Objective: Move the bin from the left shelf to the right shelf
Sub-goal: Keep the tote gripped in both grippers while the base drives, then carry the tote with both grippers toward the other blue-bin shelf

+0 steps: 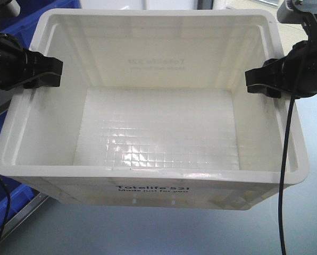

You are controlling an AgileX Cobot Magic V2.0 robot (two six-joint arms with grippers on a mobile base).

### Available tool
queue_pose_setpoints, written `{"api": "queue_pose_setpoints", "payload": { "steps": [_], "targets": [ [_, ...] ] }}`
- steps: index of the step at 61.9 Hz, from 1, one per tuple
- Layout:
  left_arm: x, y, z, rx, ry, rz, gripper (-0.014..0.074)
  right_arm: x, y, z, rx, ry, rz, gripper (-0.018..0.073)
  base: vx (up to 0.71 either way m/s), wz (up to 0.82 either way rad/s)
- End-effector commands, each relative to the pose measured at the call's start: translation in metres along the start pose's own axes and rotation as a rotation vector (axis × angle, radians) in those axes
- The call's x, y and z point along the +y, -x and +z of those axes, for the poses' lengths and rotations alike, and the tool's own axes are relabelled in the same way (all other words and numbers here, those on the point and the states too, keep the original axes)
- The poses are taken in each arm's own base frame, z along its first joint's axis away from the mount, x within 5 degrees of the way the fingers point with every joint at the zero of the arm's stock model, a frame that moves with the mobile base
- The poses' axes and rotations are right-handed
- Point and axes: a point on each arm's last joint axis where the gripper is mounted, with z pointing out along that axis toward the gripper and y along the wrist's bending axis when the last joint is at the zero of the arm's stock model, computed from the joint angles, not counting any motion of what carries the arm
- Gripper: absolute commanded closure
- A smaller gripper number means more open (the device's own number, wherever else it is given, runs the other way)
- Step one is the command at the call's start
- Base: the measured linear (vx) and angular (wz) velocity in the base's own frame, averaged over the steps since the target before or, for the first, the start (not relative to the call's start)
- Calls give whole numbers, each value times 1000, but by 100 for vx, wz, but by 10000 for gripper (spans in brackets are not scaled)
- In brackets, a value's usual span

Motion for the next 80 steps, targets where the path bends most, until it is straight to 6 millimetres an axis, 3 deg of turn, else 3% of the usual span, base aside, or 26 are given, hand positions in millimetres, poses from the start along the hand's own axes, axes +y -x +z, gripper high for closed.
{"api": "queue_pose_setpoints", "payload": {
  "steps": [1, 80],
  "targets": [
    [-14, 10, -26, -128, -63, 22, 598, 1, 20, -22, -191, -17, -27, 567, 18, 71],
    [-14, 10, -26, -127, -64, 22, 598, 1, 20, -22, -191, -17, -27, 567, 13, 51]
  ]
}}
